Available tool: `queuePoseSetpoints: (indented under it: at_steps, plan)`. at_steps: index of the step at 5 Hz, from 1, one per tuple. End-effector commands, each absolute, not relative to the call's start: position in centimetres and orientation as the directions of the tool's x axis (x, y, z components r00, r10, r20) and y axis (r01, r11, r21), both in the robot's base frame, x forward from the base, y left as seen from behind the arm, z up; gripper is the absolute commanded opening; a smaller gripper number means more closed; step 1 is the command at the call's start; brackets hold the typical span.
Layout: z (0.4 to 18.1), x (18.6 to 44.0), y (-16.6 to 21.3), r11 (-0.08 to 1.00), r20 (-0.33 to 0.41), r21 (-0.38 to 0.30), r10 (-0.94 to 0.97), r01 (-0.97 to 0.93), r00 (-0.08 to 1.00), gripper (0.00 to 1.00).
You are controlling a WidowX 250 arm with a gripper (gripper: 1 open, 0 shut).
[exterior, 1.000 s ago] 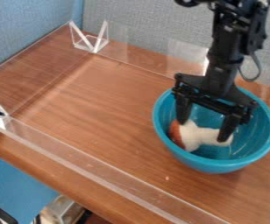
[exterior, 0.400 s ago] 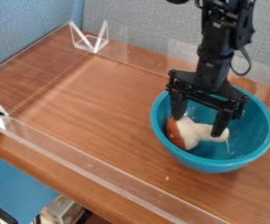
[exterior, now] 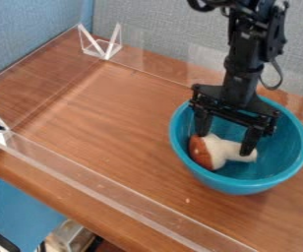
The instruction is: Remove the mushroom from inside the blue bowl and put it on the table
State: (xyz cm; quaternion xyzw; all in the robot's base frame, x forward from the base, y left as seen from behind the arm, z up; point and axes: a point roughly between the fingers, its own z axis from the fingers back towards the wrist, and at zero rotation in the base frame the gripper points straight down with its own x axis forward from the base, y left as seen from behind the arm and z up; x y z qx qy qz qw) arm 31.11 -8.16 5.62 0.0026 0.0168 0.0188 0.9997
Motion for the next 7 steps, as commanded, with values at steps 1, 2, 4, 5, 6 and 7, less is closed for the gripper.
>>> queuePoseSetpoints:
  at_steps: [1, 2, 4, 5, 6, 7]
  plan:
    - [5.3, 31.4, -8.2, 0.997, -0.017, -0.008, 0.076, -0.076, 0.997, 1.0]
    - [4.3, 31.0, -8.4, 0.997, -0.025, -0.011, 0.08, -0.081, 0.996, 1.0]
    - [2.4, 31.0, -7.2, 0.998, -0.023, -0.005, 0.055, -0.055, 0.998, 0.0]
    - [2.1, 31.0, -6.4, 1.0, -0.02, -0.005, 0.019, -0.019, 1.0, 0.0]
    - [2.5, 30.4, -6.8, 0.998, -0.014, -0.008, 0.058, -0.058, 0.998, 0.0]
    - [2.9, 29.9, -7.2, 0.995, -0.009, -0.012, 0.097, -0.097, 0.995, 0.0]
